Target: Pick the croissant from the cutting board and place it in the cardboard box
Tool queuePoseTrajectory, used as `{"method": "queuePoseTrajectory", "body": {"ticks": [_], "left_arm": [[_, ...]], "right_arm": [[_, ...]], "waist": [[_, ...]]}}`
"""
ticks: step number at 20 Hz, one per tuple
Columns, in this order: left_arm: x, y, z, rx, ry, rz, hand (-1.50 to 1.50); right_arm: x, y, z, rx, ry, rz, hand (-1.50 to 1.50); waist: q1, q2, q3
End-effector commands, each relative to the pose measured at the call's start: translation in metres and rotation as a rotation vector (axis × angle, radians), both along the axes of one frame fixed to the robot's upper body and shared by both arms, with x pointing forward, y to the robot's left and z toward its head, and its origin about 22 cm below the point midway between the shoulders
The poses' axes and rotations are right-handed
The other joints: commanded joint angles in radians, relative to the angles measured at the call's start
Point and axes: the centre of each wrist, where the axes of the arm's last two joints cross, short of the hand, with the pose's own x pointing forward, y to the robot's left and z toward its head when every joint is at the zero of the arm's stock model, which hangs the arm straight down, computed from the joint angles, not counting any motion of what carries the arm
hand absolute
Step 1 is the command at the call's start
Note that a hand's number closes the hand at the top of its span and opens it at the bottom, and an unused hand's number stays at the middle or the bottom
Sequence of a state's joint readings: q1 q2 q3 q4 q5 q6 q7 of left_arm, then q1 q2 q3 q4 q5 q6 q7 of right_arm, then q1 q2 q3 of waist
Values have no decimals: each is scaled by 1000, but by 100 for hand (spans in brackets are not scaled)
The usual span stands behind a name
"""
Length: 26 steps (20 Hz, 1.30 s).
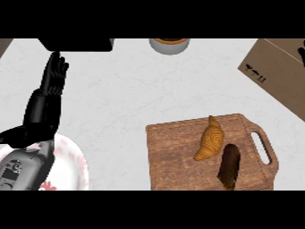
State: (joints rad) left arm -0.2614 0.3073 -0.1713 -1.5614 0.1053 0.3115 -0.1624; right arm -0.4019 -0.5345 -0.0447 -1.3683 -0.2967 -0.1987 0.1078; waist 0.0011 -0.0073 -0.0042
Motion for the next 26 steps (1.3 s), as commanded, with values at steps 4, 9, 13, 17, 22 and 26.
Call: {"method": "queuePoseTrajectory", "body": {"ticks": [4,9,13,17,22,26], "left_arm": [[-17,51,-15,-99,288,69,0],[-44,73,-47,-191,499,100,0],[-51,81,-36,-201,523,57,0],[-57,77,-36,-194,539,58,0],[-50,83,-30,-195,522,57,0],[-51,89,-24,-202,536,26,0]], "right_arm": [[-23,45,18,-66,41,-43,-150],[-48,26,-8,-341,-206,-361,-150],[-93,84,-16,-413,-329,-215,-150],[-122,102,-4,-573,-206,-131,-150],[-121,87,-17,-902,180,-102,-150],[-127,103,-9,-1047,410,-90,-150]], "waist": [[-7,-4,1],[-40,-17,0],[-26,-12,1],[-18,-6,-1],[-6,-3,-9],[13,-1,-8]]}}
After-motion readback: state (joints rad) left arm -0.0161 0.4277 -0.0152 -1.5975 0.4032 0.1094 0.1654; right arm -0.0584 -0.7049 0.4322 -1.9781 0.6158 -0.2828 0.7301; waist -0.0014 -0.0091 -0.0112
